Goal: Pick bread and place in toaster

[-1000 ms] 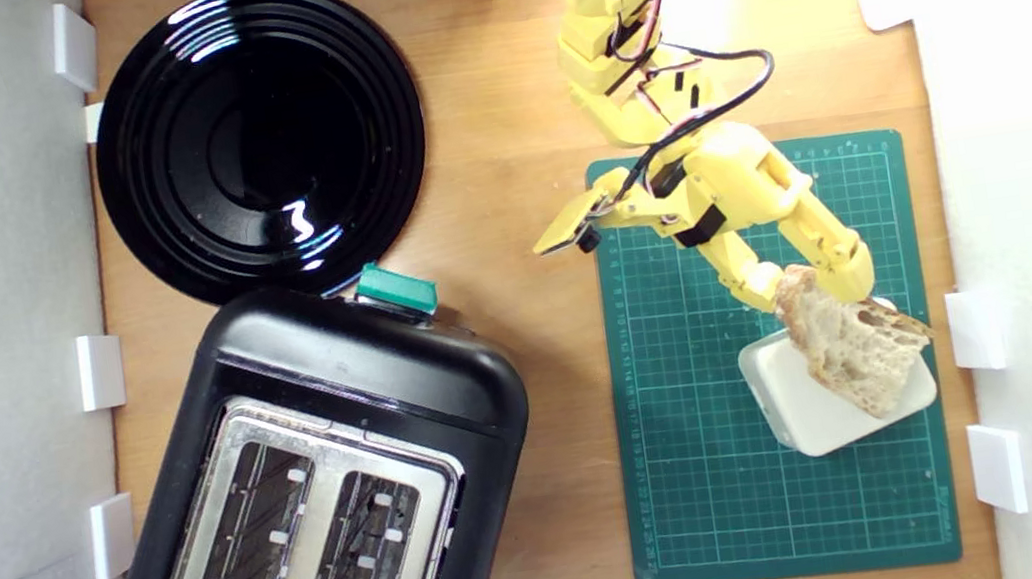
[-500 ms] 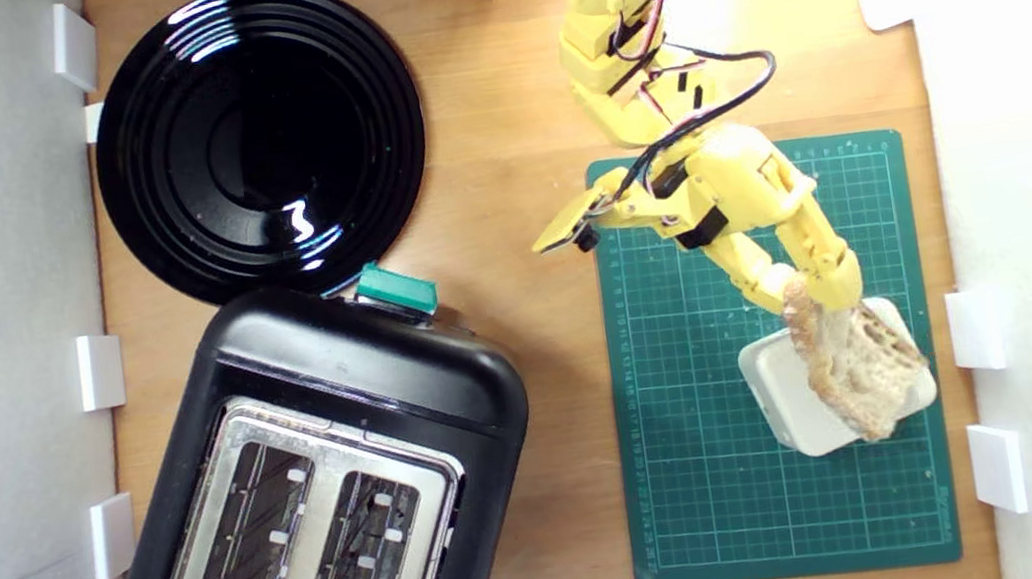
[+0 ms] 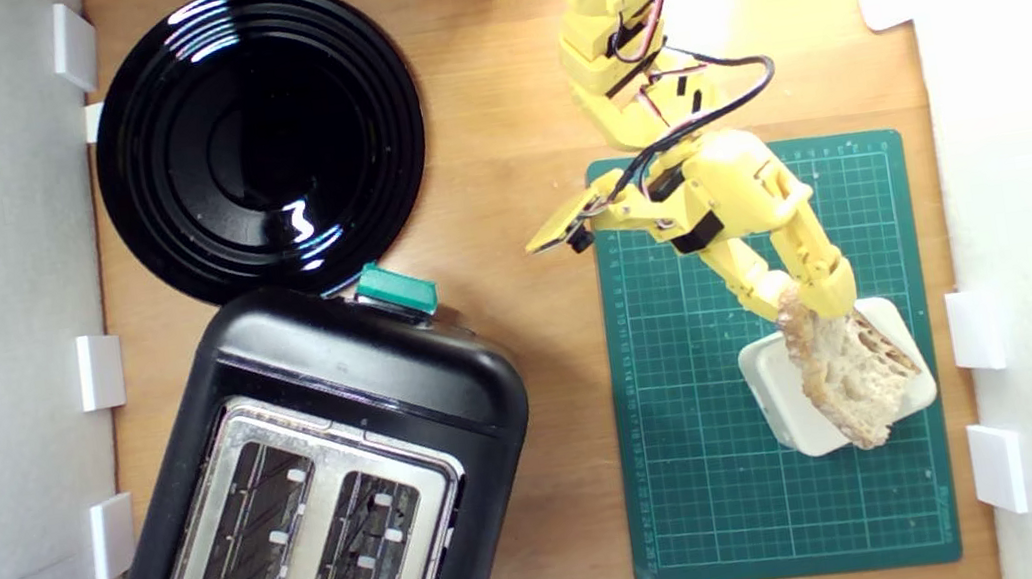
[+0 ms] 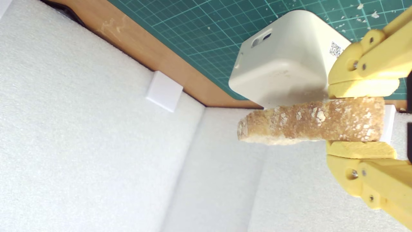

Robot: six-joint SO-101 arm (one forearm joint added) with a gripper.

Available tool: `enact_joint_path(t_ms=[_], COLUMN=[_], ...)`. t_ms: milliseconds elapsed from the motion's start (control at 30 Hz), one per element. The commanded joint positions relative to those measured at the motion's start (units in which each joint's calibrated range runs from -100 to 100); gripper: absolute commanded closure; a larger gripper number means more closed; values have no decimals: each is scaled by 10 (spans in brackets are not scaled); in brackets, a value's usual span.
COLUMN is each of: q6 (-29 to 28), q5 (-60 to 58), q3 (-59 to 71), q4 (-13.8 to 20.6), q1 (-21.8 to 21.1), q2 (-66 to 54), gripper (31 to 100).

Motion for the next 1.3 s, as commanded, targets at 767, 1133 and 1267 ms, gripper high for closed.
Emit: enact_joint_path(t_ms=[767,1133,1267], q6=[151,252,284], q5=[384,812,941], q3=[-114,-411,-498], q4=[-97,-98,-98], q1=[82,155,180], q2=[-601,-642,-640], gripper=[770,771,771])
